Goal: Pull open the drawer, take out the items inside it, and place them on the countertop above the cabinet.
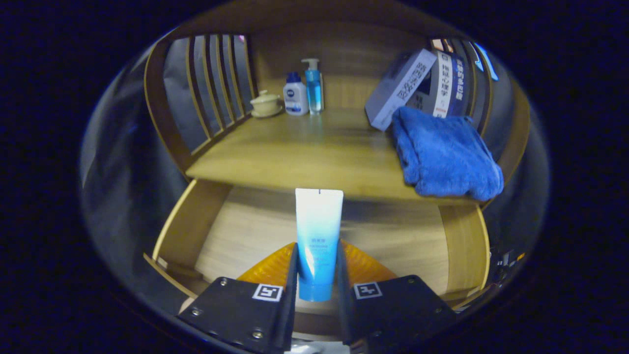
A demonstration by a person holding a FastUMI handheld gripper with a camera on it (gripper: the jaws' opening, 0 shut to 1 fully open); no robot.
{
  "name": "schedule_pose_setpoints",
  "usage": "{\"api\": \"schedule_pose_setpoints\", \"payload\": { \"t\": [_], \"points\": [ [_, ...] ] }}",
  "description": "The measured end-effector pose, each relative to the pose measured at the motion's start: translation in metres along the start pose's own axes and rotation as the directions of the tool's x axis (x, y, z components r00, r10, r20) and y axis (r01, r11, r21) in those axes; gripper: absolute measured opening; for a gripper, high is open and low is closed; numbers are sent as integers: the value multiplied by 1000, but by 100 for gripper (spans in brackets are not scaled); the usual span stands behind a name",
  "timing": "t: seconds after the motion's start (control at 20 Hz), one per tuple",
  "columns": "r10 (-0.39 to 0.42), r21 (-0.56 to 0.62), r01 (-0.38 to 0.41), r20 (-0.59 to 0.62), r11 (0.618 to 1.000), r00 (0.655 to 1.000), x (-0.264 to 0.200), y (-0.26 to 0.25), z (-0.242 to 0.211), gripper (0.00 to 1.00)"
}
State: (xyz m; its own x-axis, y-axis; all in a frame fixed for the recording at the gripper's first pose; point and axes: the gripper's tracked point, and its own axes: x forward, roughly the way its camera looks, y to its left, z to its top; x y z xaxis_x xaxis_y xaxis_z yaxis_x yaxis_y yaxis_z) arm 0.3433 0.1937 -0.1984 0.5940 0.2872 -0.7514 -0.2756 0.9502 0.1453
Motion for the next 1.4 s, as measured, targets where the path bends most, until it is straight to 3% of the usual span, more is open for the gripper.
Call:
{"api": "schedule_pose_setpoints", "payload": {
  "t": [0.55, 0.9, 1.1, 1.2, 1.4],
  "points": [
    [-74, 52, 70, 72, 996, 995, 71, 0, 87, 38],
    [-149, 54, 143, 112, 988, 982, 101, -11, 98, 39],
    [-153, 85, 142, 151, 986, 977, 107, -9, 103, 38],
    [-154, 97, 139, 177, 986, 972, 103, -7, 104, 46],
    [-136, 79, 119, 268, 990, 954, 71, 1, 109, 100]
  ]
}}
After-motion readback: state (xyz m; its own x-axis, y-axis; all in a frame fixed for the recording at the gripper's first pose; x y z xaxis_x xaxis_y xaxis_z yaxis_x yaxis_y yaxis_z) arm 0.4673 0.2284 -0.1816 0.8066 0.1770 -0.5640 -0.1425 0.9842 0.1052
